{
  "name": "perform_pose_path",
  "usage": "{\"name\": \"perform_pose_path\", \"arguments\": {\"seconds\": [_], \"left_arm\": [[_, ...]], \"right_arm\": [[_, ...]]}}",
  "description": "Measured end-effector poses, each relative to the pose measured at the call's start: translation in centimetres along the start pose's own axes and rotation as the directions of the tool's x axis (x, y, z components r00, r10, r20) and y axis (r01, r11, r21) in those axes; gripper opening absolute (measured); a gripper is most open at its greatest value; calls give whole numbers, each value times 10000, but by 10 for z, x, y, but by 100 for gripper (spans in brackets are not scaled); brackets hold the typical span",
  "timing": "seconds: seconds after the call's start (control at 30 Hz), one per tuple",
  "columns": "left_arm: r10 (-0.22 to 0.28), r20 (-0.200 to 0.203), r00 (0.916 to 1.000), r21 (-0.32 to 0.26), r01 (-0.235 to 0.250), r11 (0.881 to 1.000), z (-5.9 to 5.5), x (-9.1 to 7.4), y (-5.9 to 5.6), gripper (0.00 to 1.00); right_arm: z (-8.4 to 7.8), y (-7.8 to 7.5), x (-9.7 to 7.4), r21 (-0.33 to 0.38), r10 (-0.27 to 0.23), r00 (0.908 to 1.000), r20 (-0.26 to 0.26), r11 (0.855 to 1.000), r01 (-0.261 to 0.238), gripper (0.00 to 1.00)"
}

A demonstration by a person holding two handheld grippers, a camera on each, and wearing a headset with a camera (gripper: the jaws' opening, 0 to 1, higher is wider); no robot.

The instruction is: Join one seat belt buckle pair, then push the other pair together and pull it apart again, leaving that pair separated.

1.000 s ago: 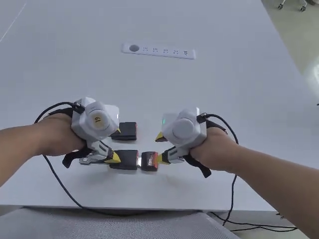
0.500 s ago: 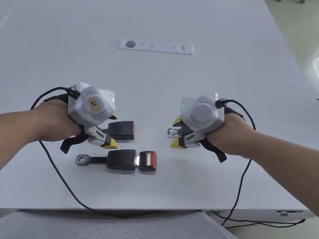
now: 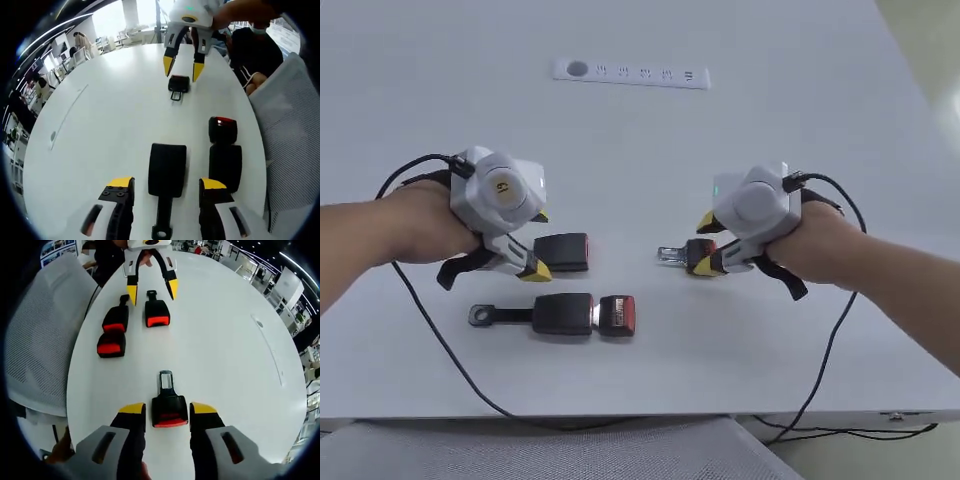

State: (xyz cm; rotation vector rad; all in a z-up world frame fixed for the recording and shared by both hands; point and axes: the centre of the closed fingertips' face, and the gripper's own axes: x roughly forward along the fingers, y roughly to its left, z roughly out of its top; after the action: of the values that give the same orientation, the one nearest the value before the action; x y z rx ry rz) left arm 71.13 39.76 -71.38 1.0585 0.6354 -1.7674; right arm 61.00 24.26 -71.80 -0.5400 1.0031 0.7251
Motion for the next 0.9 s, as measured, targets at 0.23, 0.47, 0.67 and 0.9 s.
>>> {"name": "perform_pose_path", "arguments": {"seconds": [0.23,0.47,0.67,0.9], "left_arm": [[-257,-104,9996,283,260,9993,-3,10,0,48],[-390,-241,9989,327,398,9987,-8,14,2,46],[-545,-425,9976,471,565,9973,-12,18,0,43],[-688,-477,9965,545,714,9960,-14,21,-3,38]], "right_arm": [[-10,2,-1,-47,111,9997,-207,9999,-112,32],[-14,4,0,-71,220,9993,-316,9997,-222,32],[-12,4,4,-156,299,9990,-339,9994,-304,32],[-14,4,9,-267,445,9982,-398,9986,-456,31]]}}
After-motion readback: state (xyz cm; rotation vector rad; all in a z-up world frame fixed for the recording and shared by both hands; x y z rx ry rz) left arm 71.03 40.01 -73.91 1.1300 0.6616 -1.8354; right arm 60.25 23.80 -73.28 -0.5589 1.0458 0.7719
